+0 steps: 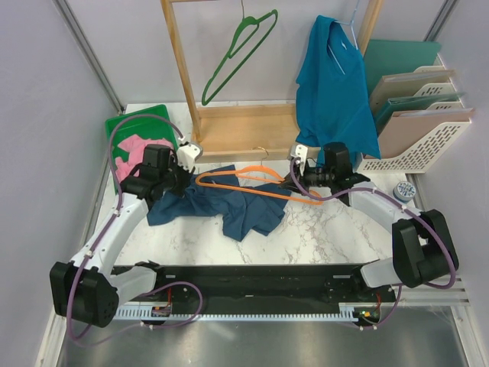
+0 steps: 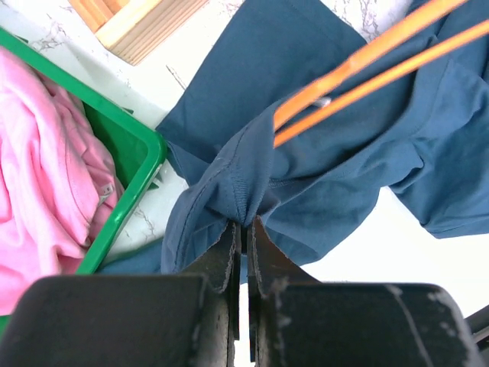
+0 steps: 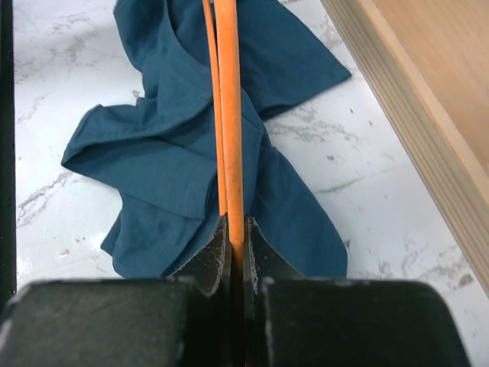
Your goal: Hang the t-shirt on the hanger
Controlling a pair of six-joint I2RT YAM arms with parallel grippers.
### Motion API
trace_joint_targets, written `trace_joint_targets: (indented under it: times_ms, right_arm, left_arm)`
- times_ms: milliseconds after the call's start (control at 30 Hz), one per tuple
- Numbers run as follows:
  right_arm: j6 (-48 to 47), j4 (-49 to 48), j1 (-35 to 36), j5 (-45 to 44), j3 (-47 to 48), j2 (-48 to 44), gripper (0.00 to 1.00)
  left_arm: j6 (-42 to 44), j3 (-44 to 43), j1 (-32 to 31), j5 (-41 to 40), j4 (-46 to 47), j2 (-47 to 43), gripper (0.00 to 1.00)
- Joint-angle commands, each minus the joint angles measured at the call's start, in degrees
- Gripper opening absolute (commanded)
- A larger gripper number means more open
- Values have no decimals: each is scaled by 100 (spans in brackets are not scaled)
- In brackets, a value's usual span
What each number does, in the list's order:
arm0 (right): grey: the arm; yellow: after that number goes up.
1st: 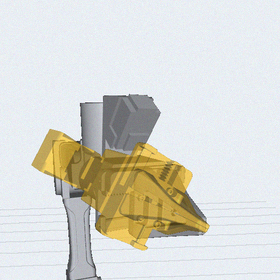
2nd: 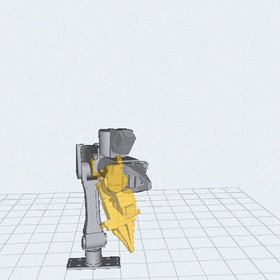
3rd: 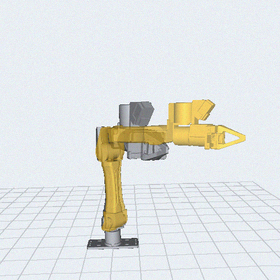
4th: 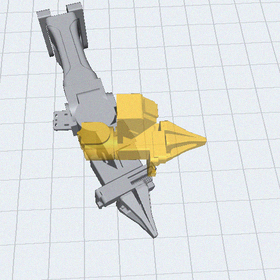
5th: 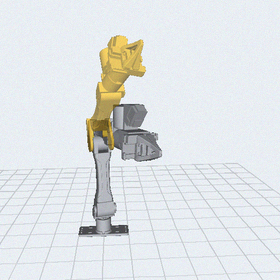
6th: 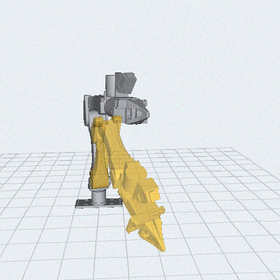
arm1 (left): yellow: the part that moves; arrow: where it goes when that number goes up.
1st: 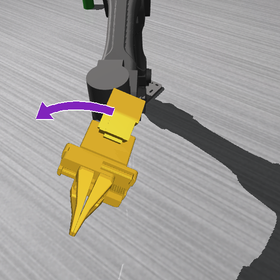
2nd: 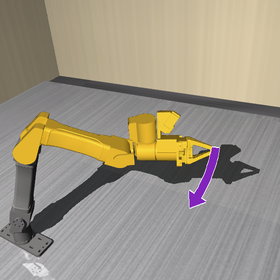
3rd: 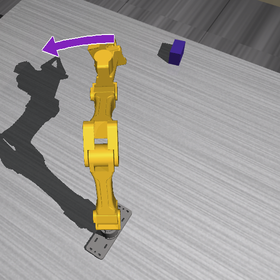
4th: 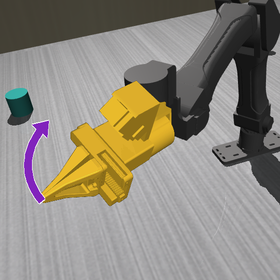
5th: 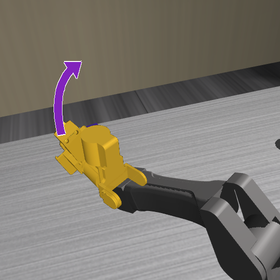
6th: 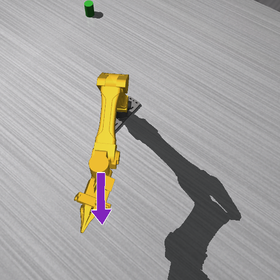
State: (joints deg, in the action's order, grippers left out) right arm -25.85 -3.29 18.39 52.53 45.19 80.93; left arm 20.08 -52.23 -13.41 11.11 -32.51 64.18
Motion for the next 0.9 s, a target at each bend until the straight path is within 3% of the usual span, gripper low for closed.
trace_joint_targets:
  times_ms: [0, 667, 867]
  right_arm:
    - [-158, 285, -222, -138, 280, -103, 0]
    - [387, -304, 68, 626, 175, -367, 0]
    - [879, -1024, 287, 627, 113, -332, 0]
  left_arm:
    - [14, -262, -30, 110, 219, 68, 2]
    - [-65, -806, -83, 409, -62, 297, 2]
    - [-65, -956, -136, 637, -246, 279, 2]
